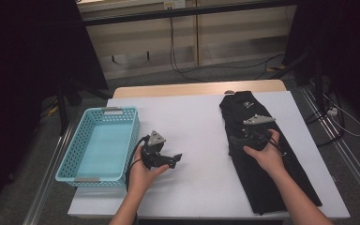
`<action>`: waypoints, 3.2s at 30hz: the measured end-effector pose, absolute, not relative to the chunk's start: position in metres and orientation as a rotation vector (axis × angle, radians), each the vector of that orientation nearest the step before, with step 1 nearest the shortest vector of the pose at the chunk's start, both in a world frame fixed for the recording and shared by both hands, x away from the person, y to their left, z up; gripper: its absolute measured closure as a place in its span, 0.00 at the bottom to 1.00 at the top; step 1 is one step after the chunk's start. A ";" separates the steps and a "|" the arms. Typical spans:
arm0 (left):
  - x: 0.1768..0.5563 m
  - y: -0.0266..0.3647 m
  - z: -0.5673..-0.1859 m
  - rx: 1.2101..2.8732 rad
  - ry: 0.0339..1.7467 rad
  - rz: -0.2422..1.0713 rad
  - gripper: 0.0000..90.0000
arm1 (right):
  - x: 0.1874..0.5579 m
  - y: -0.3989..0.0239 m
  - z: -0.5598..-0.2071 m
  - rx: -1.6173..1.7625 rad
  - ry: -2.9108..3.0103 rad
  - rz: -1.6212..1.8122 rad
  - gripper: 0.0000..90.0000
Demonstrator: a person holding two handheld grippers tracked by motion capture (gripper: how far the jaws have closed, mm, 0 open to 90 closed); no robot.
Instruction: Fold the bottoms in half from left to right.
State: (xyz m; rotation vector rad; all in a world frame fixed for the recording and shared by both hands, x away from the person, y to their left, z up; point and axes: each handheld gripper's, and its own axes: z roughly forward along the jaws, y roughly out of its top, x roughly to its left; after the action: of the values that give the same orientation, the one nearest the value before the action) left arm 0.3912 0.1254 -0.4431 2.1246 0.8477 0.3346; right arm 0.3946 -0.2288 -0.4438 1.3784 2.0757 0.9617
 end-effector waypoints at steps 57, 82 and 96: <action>0.391 0.137 -0.438 2.104 0.889 0.369 0.13 | 0.402 -0.161 -0.455 1.180 2.331 1.094 0.96; 0.399 0.135 -0.436 2.083 0.908 0.369 0.13 | 0.361 -0.144 -0.427 1.015 2.386 1.253 0.48; 0.398 0.138 -0.437 2.081 0.917 0.357 0.13 | 0.378 -0.116 -0.456 0.904 2.476 1.080 0.44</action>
State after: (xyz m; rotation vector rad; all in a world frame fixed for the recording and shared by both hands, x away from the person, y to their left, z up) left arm 0.3979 0.1383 -0.4370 2.0809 0.9171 0.3572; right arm 0.3777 -0.1161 -0.4563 0.9038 2.4760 1.0796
